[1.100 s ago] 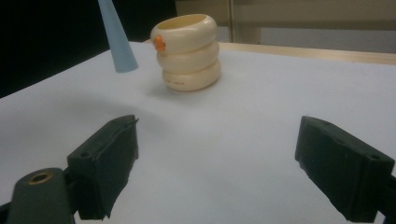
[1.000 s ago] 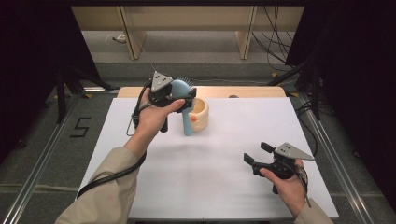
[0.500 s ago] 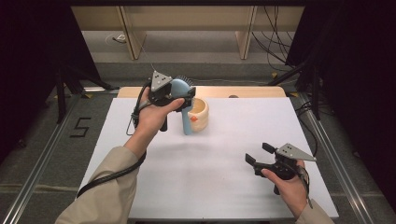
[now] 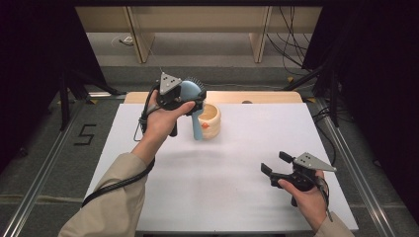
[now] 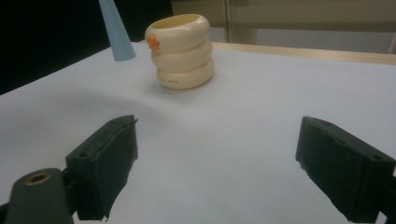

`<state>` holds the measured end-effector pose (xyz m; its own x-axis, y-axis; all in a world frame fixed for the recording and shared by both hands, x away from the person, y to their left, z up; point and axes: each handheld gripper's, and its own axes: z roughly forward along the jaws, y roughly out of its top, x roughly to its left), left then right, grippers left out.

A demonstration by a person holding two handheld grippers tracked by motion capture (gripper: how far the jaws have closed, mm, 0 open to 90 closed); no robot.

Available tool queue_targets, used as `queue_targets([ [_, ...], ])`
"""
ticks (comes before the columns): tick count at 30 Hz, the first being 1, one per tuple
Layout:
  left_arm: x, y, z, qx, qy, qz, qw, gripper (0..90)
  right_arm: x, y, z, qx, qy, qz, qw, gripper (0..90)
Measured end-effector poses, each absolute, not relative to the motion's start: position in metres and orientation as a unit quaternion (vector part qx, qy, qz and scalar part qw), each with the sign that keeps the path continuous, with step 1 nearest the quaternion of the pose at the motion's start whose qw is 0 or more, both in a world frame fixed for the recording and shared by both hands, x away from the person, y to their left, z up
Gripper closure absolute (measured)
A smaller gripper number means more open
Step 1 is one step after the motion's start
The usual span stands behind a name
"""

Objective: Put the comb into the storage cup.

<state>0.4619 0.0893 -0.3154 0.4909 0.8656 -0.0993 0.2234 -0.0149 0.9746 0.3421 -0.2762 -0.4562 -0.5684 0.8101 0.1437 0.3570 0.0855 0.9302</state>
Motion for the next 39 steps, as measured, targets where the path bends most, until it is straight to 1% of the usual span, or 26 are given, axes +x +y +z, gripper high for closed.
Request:
queue_targets([
  [39, 0.467, 0.093, -0.298, 0.629, 0.423, 0.31, 0.574, 19.7, 0.34, -0.28, -0.457, 0.417, 0.703, 0.536, 0.213, 13.4],
])
